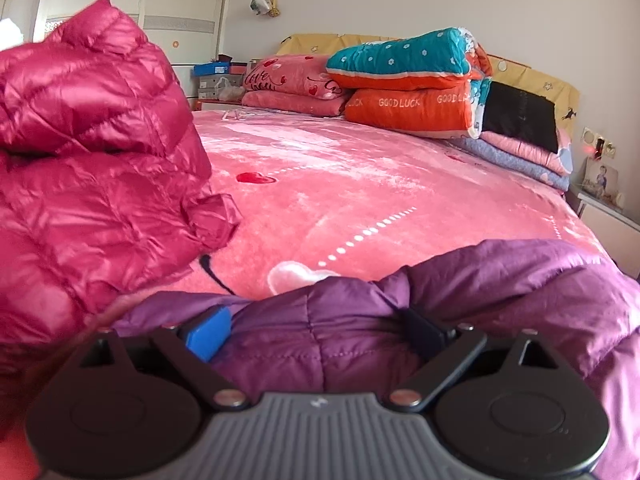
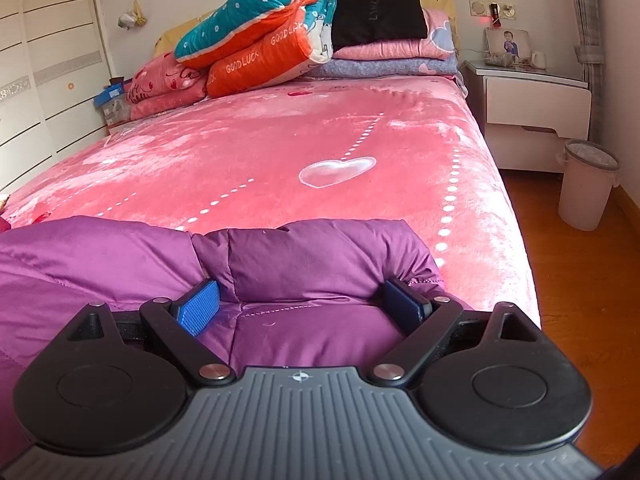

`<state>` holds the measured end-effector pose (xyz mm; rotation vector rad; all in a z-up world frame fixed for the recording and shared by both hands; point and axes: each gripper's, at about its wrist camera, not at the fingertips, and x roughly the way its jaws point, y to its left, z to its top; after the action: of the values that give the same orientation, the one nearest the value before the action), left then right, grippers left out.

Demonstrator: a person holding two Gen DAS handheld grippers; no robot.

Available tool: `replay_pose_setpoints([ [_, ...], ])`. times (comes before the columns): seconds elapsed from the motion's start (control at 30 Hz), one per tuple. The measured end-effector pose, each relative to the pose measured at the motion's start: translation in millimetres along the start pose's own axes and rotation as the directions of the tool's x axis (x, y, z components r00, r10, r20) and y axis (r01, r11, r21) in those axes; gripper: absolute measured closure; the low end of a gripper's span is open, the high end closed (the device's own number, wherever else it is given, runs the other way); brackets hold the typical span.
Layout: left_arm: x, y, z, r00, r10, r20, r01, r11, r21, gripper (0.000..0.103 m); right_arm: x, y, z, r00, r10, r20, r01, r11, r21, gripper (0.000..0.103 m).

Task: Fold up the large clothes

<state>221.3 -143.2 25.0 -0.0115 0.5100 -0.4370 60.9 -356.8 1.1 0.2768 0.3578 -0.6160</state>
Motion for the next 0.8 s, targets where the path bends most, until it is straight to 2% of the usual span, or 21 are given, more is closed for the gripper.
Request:
replay_pose_setpoints([
  [0.1,-15.0,2.6,12.6,1.0,0.001,-0.007,-0.002,0.999,-0.034,0.011,-9.5,-4.8,3.6,1.0,0.005,0.009,-0.005,1.0,0.029,0.0],
  [0.17,-32.5,-0.1,24.9,0.999,-0.01,0.037,0.012,0.999,-0.053,0.011,-22.1,-11.4,5.3,0.999,0.016,0.046,-0.019,0.998,0.064,0.0],
  [0.3,-59.4,-34.6,47.9,0.993,-0.066,0.096,0.067,0.998,-0.008,0.009,-39.6,-23.0,21.9,0.997,0.014,0.07,-0.022,0.993,0.112,0.0],
  [0.4,-52.6,-74.1,55.5,0.99,-0.138,0.023,0.138,0.99,-0.005,0.009,-49.7,-25.6,31.1,0.995,0.039,0.091,-0.05,0.991,0.123,0.0],
  [0.5,-36.5,-114.9,50.7,0.986,-0.162,-0.039,0.163,0.987,0.017,0.009,-48.0,-23.1,33.8,0.995,0.048,0.084,-0.054,0.996,0.074,0.0],
  [0.63,-8.2,-152.9,35.9,0.994,-0.079,-0.081,0.088,0.99,0.113,0.009,-35.0,-33.1,26.6,0.999,0.006,0.034,-0.008,0.999,0.045,0.0],
  [0.8,12.7,-157.4,17.8,0.997,-0.012,-0.07,0.022,0.989,0.147,0.001,-18.7,-55.6,17.7,0.999,0.015,-0.032,-0.011,0.993,0.116,0.0],
])
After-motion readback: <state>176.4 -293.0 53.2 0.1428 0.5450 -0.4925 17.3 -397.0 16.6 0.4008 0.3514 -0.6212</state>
